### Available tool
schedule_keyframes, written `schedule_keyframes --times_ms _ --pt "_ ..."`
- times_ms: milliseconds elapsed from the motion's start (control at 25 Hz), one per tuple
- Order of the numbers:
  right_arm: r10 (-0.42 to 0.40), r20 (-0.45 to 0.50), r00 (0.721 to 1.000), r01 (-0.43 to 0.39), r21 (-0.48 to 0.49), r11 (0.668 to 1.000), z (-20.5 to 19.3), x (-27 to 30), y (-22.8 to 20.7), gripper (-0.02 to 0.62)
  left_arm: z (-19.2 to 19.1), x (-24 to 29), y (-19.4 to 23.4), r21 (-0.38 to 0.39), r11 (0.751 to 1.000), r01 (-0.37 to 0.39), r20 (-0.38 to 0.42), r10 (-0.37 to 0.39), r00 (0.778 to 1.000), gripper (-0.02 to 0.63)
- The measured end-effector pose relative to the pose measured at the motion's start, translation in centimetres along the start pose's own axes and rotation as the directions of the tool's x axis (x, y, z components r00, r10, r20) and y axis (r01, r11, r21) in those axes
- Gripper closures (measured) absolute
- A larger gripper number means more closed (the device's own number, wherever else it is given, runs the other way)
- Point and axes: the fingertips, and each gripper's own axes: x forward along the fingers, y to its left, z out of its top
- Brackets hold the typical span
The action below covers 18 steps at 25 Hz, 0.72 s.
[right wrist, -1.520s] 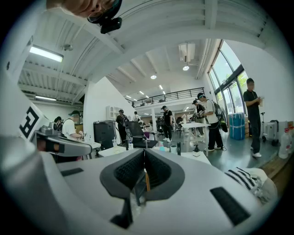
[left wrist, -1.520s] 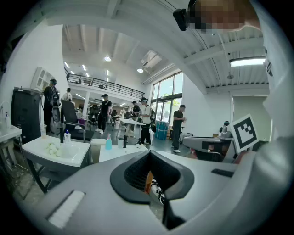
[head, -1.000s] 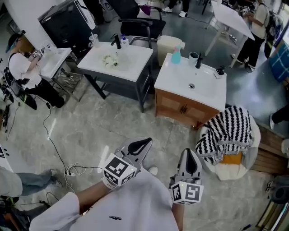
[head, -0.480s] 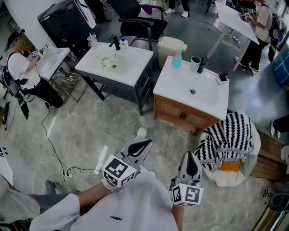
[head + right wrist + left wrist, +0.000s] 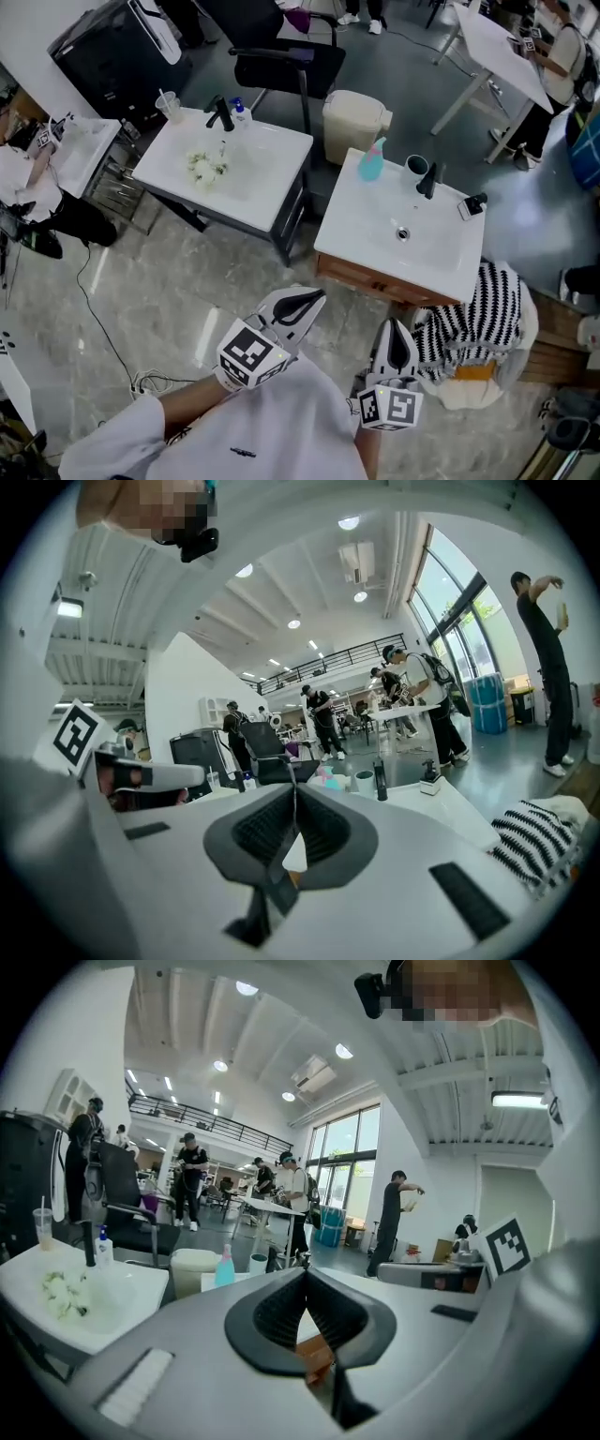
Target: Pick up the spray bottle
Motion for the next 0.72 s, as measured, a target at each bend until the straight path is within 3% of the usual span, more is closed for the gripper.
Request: schedule_keyframes --times_ms 160,400,720 --pt "-0.034 -0.015 0.999 0.034 -0.012 0.999 1.9 8.1 0.7 0.588 2.5 4.1 7.4 -0.025 0.999 0.044 -0.037 -0.045 0.998 0.603" --pt "-0.073 -0.007 0.997 0.073 -0.05 0.996 4.8 17.1 0.8 0.588 6.0 8.7 15.3 -0.021 0.998 0.058 -0.023 -0.059 0.998 0.603" --pt "-0.03 0.012 0.999 0.03 -0.076 0.997 7.0 21.0 -0.8 0.588 7.1 12.3 17.5 -0.013 1.0 0.02 -0.017 -0.02 1.0 0.603"
